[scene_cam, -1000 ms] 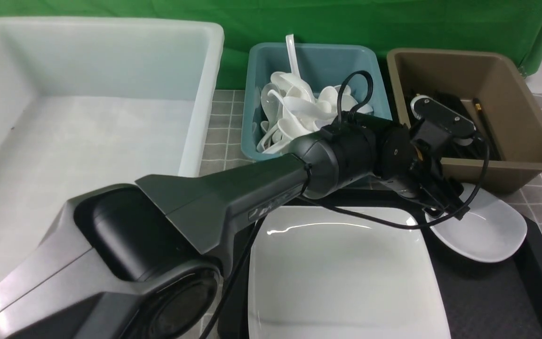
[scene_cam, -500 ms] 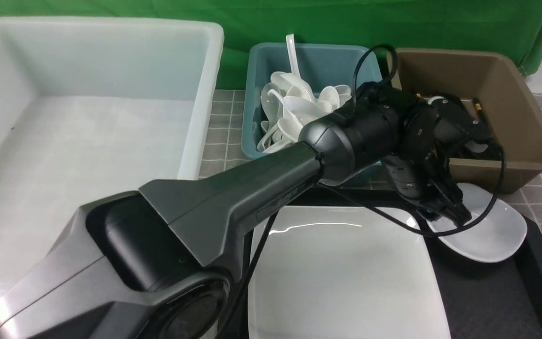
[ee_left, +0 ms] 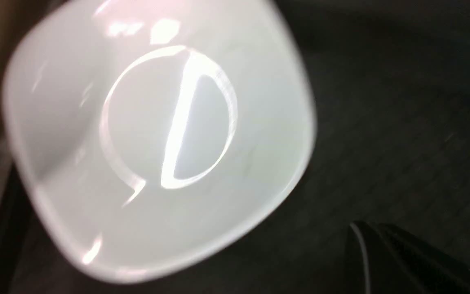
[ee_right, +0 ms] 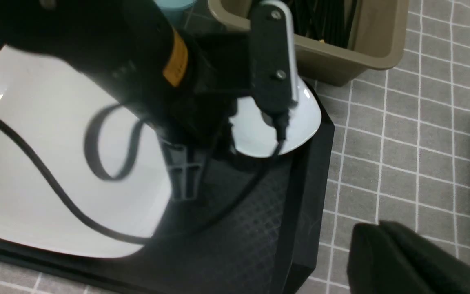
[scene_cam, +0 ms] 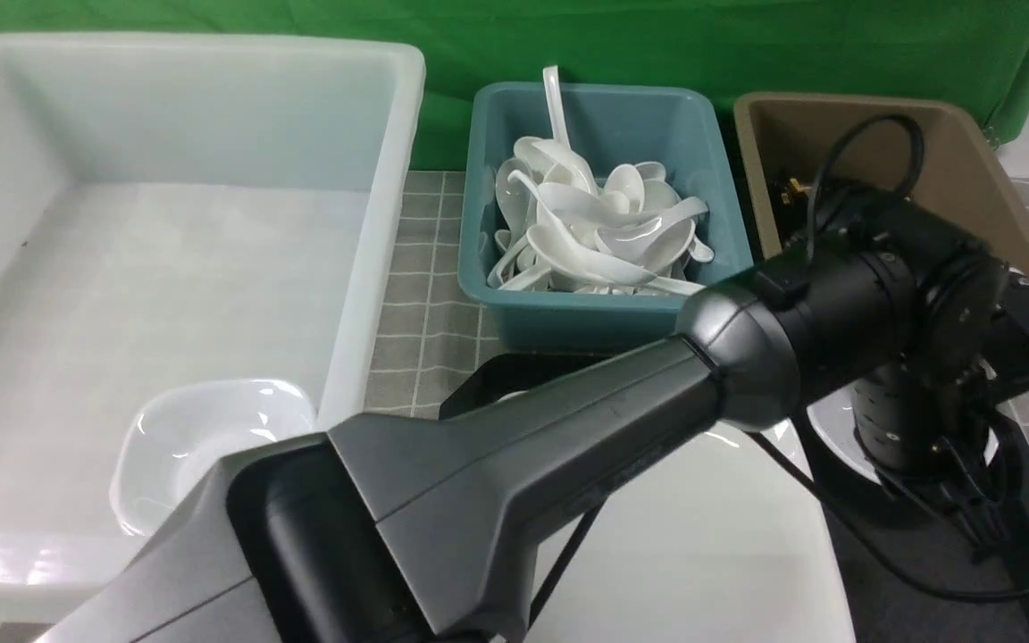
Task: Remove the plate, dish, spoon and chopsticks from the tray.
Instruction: Use the left arm to grab a small plate from the dinner plate
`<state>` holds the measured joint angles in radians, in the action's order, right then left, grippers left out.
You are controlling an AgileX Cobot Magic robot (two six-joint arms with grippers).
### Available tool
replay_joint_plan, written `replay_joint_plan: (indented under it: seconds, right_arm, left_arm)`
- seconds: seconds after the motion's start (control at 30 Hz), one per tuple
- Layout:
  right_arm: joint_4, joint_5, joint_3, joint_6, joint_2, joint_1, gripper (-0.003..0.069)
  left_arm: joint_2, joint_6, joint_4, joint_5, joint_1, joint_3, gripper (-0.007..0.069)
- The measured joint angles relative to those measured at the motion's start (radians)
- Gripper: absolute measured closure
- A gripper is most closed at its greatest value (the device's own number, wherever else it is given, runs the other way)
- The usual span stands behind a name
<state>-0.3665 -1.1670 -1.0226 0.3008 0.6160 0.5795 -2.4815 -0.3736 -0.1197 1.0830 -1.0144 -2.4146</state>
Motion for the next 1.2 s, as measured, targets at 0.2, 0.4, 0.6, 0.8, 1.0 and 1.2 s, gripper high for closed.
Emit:
replay_joint_plan:
  seconds: [0.2,0.4,0.6,0.8,1.0,1.2]
  right_arm:
    - [0.013,0.0,0.0,0.079,0.0,0.0,0.0635]
    - [-0.012,0.0,0.0,0.102,0.003,0.0,0.0636]
    - [-0.031,0.0,0.0,0.102,0.017,0.0,0.0635]
    - [-0.032,0.0,0.0,0.097,0.02,0.0,0.0633]
    - [-0.034,0.0,0.0,0.075,0.02,0.0,0.0631]
    - [-0.034,0.0,0.0,0.069,0.02,0.0,0.0631]
  left_arm:
    - [-0.02,-0.012,-0.002,-0.088,-0.004,0.0,0.0503]
    - [-0.042,-0.032,-0.002,-0.126,-0.004,0.0,0.027]
    - [-0.07,-0.064,0.069,-0.174,-0.004,0.0,0.0138]
    - [-0.095,-0.09,0.097,-0.244,-0.002,-0.001,0.0149]
    - [-0.123,-0.14,0.101,-0.254,-0.002,-0.001,0.0223]
    - [-0.135,-0.147,0.102,-0.257,-0.002,-0.001,0.0361]
